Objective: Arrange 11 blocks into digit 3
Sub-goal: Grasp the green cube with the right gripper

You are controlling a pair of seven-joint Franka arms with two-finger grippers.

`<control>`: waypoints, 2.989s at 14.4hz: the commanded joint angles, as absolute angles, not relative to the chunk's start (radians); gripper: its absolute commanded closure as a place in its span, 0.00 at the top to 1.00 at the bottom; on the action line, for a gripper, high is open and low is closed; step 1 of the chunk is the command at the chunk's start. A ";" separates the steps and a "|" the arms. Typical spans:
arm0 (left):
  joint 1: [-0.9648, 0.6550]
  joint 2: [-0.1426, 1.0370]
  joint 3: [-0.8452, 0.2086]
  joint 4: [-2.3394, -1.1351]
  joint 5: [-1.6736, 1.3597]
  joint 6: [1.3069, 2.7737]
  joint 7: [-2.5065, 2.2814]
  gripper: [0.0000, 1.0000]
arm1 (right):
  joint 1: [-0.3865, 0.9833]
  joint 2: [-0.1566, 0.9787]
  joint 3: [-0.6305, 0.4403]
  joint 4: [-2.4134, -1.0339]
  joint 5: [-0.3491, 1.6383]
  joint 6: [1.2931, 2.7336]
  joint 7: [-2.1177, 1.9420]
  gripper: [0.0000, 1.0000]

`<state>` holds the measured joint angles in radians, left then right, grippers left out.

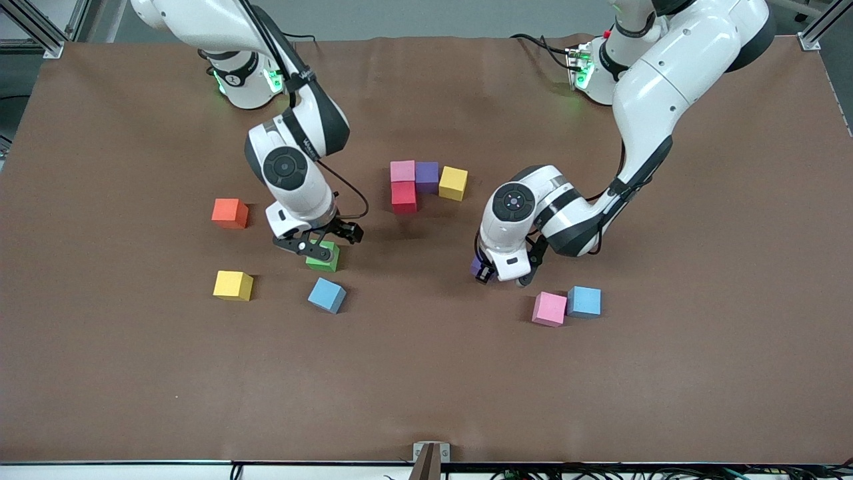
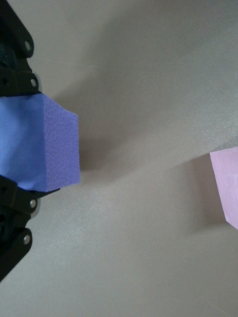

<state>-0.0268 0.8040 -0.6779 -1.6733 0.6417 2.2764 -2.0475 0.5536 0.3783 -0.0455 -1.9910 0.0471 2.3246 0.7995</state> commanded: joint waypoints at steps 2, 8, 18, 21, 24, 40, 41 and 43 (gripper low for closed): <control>-0.026 0.776 -0.683 -1.678 0.661 2.261 -2.072 0.32 | 0.466 0.403 -0.028 -2.010 0.034 2.376 0.726 1.00; -0.025 0.776 -0.683 -1.664 0.655 2.261 -2.071 0.32 | 0.451 0.457 -0.026 -2.013 0.035 2.465 0.715 1.00; -0.023 0.776 -0.683 -1.663 0.660 2.261 -2.071 0.32 | 0.469 0.459 -0.017 -2.059 0.035 2.503 0.675 0.09; -0.025 0.776 -0.683 -1.663 0.660 2.261 -2.069 0.32 | 0.524 0.457 -0.017 -2.034 0.035 2.497 0.673 0.00; -0.025 0.776 -0.683 -1.663 0.661 2.261 -2.069 0.32 | 0.590 0.460 -0.015 -2.000 0.038 2.494 0.675 0.00; -0.028 0.776 -0.683 -1.652 0.660 2.256 -2.071 0.32 | 0.792 0.560 -0.015 -1.852 0.057 2.442 0.756 0.00; -0.028 0.776 -0.684 -1.652 0.660 2.256 -2.071 0.32 | 0.792 0.560 -0.015 -1.852 0.057 2.433 0.774 0.00; -0.028 0.776 -0.684 -1.651 0.661 2.256 -2.071 0.32 | 0.793 0.560 -0.015 -1.853 0.057 2.421 0.787 0.00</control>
<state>-0.0262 0.7992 -0.6786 -1.6473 0.6417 2.2764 -2.0478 0.7841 0.5567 -0.0099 -1.8655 0.0528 2.4433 0.7572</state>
